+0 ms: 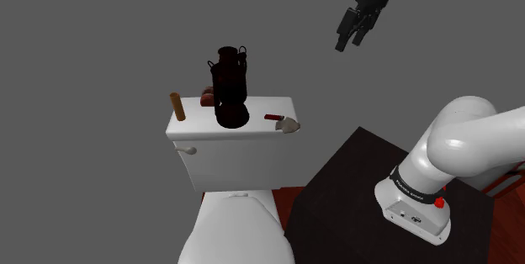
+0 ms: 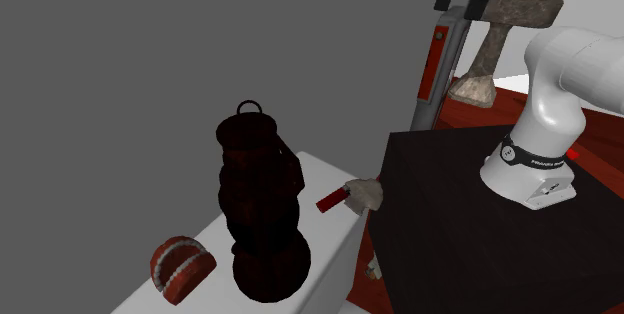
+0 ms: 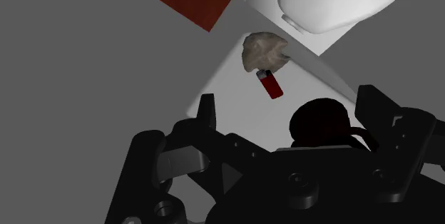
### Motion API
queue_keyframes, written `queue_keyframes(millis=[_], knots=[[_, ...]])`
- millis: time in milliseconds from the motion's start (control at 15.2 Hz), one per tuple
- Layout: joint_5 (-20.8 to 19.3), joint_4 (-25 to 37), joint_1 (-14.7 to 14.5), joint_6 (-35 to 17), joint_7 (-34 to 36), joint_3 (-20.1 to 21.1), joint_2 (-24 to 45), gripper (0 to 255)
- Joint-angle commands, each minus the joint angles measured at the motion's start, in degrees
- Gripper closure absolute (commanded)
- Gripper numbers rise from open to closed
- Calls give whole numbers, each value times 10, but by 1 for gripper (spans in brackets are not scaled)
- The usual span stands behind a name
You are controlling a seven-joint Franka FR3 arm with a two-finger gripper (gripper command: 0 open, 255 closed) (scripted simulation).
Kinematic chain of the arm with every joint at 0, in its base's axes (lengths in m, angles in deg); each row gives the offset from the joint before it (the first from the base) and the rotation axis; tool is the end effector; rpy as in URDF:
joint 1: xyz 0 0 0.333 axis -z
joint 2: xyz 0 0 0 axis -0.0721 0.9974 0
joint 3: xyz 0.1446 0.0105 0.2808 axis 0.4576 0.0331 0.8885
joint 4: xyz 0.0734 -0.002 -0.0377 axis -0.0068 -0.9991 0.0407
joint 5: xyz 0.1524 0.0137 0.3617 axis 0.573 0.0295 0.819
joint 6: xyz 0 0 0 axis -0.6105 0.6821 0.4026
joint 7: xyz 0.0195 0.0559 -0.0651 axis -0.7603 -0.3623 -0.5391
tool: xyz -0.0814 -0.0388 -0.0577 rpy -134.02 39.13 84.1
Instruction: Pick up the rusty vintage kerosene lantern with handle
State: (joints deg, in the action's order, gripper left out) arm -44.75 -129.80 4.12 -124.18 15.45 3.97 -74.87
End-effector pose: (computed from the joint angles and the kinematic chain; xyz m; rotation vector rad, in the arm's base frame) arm 0.3065 -0.0011 0.5943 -3.0510 0.0946 -0.1798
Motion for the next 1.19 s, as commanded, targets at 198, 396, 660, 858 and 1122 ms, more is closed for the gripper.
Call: queue_keyframes(millis=[198,396,660,858,1122], knots=[[8,38,-6,-24,27,26,65,0],[11,82,-9,-43,55,51,131,0],[7,151,-11,-59,93,81,220,0],[-3,210,-12,-63,123,102,289,0],[-26,302,-16,-59,164,127,384,0]])
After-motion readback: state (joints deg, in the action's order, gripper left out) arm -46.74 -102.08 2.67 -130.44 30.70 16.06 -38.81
